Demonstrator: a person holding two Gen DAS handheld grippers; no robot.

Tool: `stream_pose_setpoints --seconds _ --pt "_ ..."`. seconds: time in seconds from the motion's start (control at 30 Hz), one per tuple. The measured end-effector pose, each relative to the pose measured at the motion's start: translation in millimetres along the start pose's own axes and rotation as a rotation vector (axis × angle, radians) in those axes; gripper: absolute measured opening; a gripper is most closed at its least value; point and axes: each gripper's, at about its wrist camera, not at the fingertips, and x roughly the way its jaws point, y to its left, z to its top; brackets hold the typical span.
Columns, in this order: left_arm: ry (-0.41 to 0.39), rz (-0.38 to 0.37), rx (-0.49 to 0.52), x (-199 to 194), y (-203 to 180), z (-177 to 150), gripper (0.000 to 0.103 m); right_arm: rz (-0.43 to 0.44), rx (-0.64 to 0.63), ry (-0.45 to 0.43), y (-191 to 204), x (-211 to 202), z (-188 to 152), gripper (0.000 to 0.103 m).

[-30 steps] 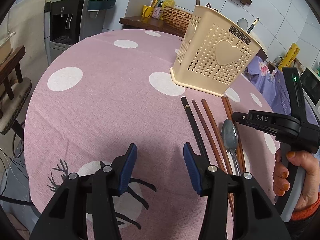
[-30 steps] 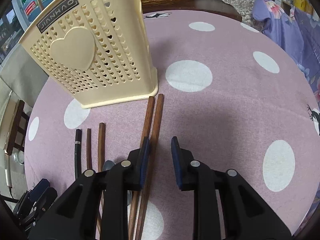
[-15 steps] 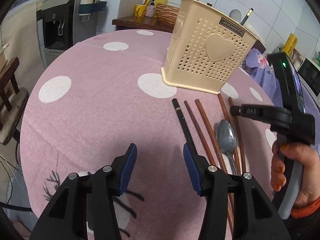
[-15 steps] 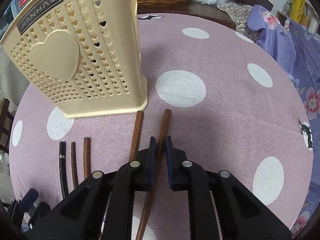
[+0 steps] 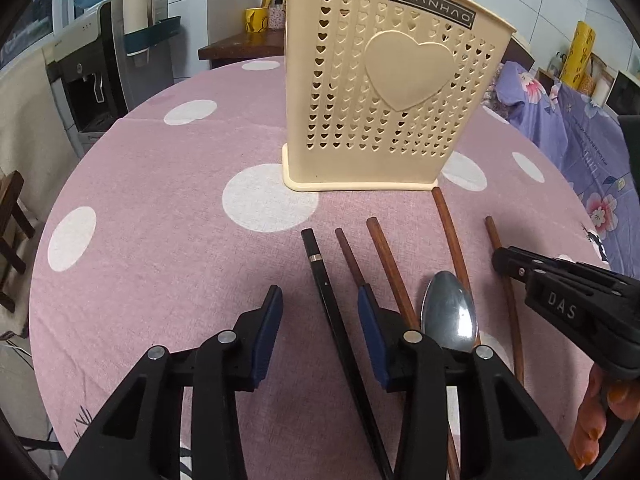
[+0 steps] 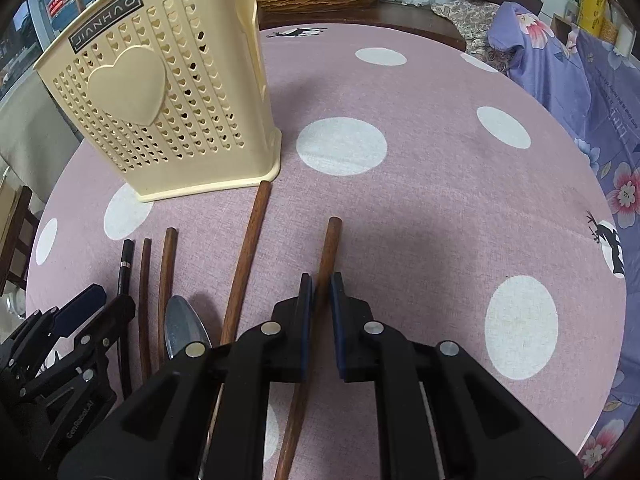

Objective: Organize utensils
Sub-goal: 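Grasp the black chopstick with the left tool while the right tool grasps a brown chopstick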

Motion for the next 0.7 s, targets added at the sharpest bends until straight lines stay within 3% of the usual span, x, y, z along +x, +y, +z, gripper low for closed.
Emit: stream_pose_setpoints --seconds 0.23,0.37,0.57,0.7 --pt "0.029 0.038 0.014 9 -5 14 0.028 -0.045 0.055 -0.001 4 5 8 0.011" --pt "0.020 0.054 0.003 10 -8 14 0.012 -0.082 0.057 -0.016 9 7 9 0.011" --pt "0.004 0.051 -0.017 10 -10 13 0.009 -0.110 0.028 -0.061 14 6 4 0.009" --pt "0.003 0.037 -0.031 10 -8 13 0.008 -0.052 0.049 -0.078 6 5 2 0.009"
